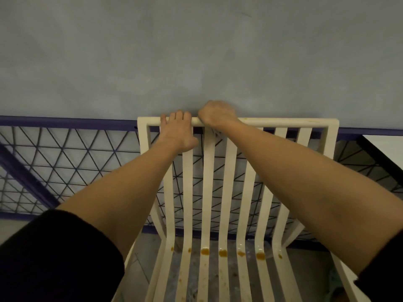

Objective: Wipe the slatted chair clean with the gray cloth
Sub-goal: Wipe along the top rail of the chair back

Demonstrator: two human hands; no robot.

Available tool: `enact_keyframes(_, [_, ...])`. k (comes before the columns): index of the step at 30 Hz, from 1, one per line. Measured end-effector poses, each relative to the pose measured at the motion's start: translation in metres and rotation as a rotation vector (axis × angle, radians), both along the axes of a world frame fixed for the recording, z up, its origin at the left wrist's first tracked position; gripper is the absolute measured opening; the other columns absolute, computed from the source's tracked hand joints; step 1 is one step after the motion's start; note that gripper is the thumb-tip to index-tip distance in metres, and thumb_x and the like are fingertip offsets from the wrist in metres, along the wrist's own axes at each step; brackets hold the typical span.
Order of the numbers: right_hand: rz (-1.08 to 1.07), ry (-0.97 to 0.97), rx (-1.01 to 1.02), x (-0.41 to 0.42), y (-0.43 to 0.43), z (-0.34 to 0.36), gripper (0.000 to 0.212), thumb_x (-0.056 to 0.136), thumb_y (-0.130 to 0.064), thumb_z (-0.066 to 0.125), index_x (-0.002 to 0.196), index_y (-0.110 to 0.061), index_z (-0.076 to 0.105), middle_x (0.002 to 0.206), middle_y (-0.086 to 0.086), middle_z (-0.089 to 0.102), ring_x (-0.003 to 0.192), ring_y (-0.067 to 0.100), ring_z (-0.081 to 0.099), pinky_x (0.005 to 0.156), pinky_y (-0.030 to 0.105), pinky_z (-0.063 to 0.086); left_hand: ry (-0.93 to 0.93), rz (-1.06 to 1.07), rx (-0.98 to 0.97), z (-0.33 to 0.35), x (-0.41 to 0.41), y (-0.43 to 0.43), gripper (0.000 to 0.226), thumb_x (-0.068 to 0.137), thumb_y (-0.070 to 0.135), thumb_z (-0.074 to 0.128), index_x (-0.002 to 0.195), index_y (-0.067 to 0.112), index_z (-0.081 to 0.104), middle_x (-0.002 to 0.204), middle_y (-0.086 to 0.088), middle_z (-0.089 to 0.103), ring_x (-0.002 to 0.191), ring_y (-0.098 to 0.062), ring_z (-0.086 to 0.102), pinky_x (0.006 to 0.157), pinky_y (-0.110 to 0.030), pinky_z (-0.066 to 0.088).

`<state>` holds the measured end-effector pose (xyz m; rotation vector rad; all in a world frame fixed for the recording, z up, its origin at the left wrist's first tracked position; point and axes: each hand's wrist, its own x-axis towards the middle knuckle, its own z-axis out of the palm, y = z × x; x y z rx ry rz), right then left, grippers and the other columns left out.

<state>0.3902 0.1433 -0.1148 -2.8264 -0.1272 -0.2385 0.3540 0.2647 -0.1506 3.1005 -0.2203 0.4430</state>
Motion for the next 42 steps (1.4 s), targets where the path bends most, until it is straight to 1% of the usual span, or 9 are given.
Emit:
enact_keyframes(3, [0.020, -0.042, -0.037, -0.006, -0.004, 0.001, 0.022, 0.094, -0.027, 0.040, 0.086, -0.012, 0.055, 0.087, 0.007, 0.057, 0.078, 0.023, 0.053, 0.067, 0.032, 0.038, -0.025, 0.009, 0.012, -0.002, 0.001, -0.002, 0.058, 0.077, 0.033, 0.062, 0.126, 0.012, 0.039, 0.127, -0.011, 0.043, 0.124, -0.030, 0.038, 0.113, -0.052, 0.019])
enact_keyframes(6, [0.125, -0.294, -0.224, -0.018, -0.009, -0.013, 0.024, 0.098, -0.024, 0.040, 0.091, -0.011, 0.058, 0.089, 0.008, 0.061, 0.075, 0.025, 0.054, 0.064, 0.034, 0.042, -0.023, 0.023, 0.030, -0.001, 0.000, -0.003, 0.059, 0.078, 0.035, 0.061, 0.127, 0.011, 0.039, 0.128, -0.012, 0.043, 0.124, -0.031, 0.038, 0.113, -0.052, 0.019])
enact_keyframes(12, [0.226, -0.559, -0.193, -0.023, -0.028, -0.049, 0.027, 0.102, -0.033, 0.033, 0.104, -0.014, 0.052, 0.097, 0.006, 0.062, 0.083, 0.026, 0.056, 0.073, 0.035, 0.033, -0.015, 0.026, 0.032, 0.002, -0.003, -0.004, 0.060, 0.078, 0.036, 0.061, 0.127, 0.010, 0.039, 0.128, -0.013, 0.043, 0.124, -0.031, 0.038, 0.113, -0.051, 0.020])
enact_keyframes(20, [0.046, -0.221, -0.160, -0.015, -0.014, -0.012, 0.032, 0.101, -0.032, 0.031, 0.093, -0.014, 0.056, 0.085, 0.006, 0.053, 0.074, 0.023, 0.049, 0.066, 0.033, 0.038, -0.033, 0.037, 0.042, -0.001, -0.003, -0.005, 0.061, 0.078, 0.034, 0.062, 0.128, 0.009, 0.038, 0.128, -0.014, 0.043, 0.124, -0.032, 0.039, 0.113, -0.053, 0.020])
enact_keyframes(25, [0.109, -0.404, -0.114, -0.018, -0.020, -0.034, 0.030, 0.101, -0.035, 0.031, 0.092, -0.016, 0.052, 0.077, 0.002, 0.055, 0.066, 0.022, 0.050, 0.062, 0.033, 0.034, -0.051, 0.036, 0.035, -0.004, -0.003, -0.005, 0.062, 0.077, 0.033, 0.062, 0.128, 0.008, 0.038, 0.128, -0.016, 0.043, 0.123, -0.033, 0.039, 0.112, -0.052, 0.021])
enact_keyframes(31, [0.225, -0.604, -0.149, -0.025, -0.040, -0.050, 0.034, 0.102, -0.038, 0.030, 0.101, -0.012, 0.052, 0.092, 0.005, 0.062, 0.081, 0.026, 0.054, 0.076, 0.038, 0.037, -0.036, 0.032, 0.042, 0.001, -0.004, -0.004, 0.066, 0.077, 0.034, 0.064, 0.131, 0.007, 0.036, 0.131, -0.017, 0.042, 0.125, -0.034, 0.037, 0.112, -0.052, 0.020])
enact_keyframes(35, [0.156, -0.445, -0.264, -0.015, -0.036, -0.033, 0.023, 0.100, -0.028, 0.038, 0.105, -0.010, 0.052, 0.085, 0.006, 0.058, 0.070, 0.026, 0.050, 0.064, 0.037, 0.037, -0.022, 0.025, 0.036, 0.001, -0.004, -0.003, 0.064, 0.077, 0.033, 0.063, 0.130, 0.008, 0.037, 0.129, -0.016, 0.043, 0.124, -0.034, 0.038, 0.113, -0.052, 0.019])
enact_keyframes(39, [0.184, -0.341, -0.402, -0.011, -0.036, -0.019, 0.026, 0.087, -0.011, 0.060, 0.112, -0.006, 0.053, 0.101, 0.012, 0.060, 0.085, 0.032, 0.059, 0.060, 0.036, 0.042, -0.024, 0.023, 0.033, -0.001, -0.002, -0.003, 0.064, 0.076, 0.034, 0.063, 0.129, 0.009, 0.037, 0.128, -0.016, 0.042, 0.124, -0.034, 0.038, 0.113, -0.052, 0.019])
enact_keyframes(42, [0.186, -0.425, -0.251, -0.016, -0.044, -0.030, 0.024, 0.101, -0.029, 0.039, 0.107, -0.009, 0.052, 0.086, 0.008, 0.059, 0.075, 0.029, 0.057, 0.063, 0.037, 0.043, -0.028, 0.023, 0.026, -0.001, -0.001, -0.003, 0.064, 0.076, 0.033, 0.062, 0.130, 0.008, 0.037, 0.129, -0.016, 0.042, 0.125, -0.034, 0.037, 0.113, -0.052, 0.018])
